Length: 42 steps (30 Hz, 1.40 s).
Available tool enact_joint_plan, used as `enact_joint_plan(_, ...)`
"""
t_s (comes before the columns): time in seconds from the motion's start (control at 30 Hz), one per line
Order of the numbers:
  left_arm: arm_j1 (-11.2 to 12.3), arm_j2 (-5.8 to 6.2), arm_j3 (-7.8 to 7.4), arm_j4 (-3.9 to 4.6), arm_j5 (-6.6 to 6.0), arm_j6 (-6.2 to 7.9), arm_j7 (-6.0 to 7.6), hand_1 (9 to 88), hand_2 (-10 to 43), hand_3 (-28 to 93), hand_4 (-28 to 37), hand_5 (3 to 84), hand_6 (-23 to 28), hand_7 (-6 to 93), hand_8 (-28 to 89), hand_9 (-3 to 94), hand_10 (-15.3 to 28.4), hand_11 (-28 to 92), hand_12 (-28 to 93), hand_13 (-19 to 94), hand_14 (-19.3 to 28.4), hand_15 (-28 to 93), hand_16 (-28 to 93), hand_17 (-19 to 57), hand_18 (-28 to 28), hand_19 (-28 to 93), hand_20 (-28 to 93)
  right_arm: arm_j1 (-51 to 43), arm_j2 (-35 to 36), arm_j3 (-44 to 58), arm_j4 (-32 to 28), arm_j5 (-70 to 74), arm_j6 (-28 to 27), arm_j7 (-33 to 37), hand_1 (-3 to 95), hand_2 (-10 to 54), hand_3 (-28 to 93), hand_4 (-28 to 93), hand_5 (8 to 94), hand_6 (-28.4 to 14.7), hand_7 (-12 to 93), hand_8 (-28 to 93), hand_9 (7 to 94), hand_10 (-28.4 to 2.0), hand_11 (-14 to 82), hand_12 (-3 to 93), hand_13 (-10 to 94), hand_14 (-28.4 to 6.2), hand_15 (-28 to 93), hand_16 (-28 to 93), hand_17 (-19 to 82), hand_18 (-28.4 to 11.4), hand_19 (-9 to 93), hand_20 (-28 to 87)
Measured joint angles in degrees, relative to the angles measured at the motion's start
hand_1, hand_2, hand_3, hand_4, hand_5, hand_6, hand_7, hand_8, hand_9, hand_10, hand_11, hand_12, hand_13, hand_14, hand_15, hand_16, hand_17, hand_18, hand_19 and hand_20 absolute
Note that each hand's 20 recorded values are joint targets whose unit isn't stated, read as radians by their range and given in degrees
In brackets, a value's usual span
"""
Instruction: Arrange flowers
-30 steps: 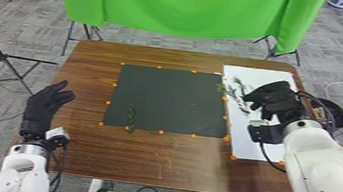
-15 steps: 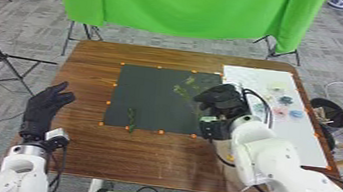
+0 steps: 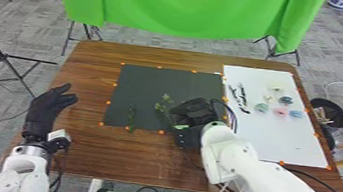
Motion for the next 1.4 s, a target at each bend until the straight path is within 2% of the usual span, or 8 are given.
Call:
enact_joint_plan(0.2,-0.59,0.11,0.93,0.27,0.13,-0.49,-0.4,20.2,11.0,72,-28.3,49.7,2.0,13.4,-8,52.3,13.8,20,12,43,16.3,23,-3,11.4,10.9,5,19,1.91,-2.94,-1.65,2.03,0.91,2.44,-0.18,61.3,-9.5,61,-15,81.3,-4.7,25,8,93.7,-10.6,31.9,17.3,94,-1.1,55,17,75,-6.7,81,34)
enact_joint_plan(0.6,-1.7,0.15,1.88,0.84,0.28,-1.3,-0.82,20.2,11.0,72,-28.3,49.7,2.2,13.1,-8,52.3,13.8,20,12,43,16.3,23,-3,11.2,11.1,5,19,2.8,-6.95,-2.64,5.37,0.91,5.22,-0.26,61.3,-9.5,61,-16,80.7,-4.5,26,7,93.7,-10.7,30.8,17.9,94,-1.2,55,17,75,-6.9,80,36)
enact_joint_plan(0.97,-1.83,0.15,1.93,0.86,0.39,-1.55,-1.1,20.2,8.0,73,-28.3,49.5,2.2,13.2,-8,52.1,13.8,20,12,42,16.4,23,-3,10.9,11.2,5,19,2.8,-7.34,-3.31,6.81,0.31,6.25,-0.15,60.6,-9.5,61,-16,80.3,-4.0,26,7,93.7,-10.8,30.2,18.6,94,-1.1,54,17,75,-7.2,79,36)
enact_joint_plan(1.4,-2.08,0.13,2.07,0.9,0.62,-1.74,-1.33,20.7,6.8,73,-28.3,49.4,2.4,13.2,-8,51.9,13.8,20,12,42,16.3,23,-2,10.8,11.3,5,19,3.24,-7.5,-4.65,7.02,0.42,6.63,-0.14,60.2,-9.5,61,-16,80.2,-3.8,26,6,93.7,-10.8,29.8,18.8,94,-1.1,54,17,75,-7.3,78,37)
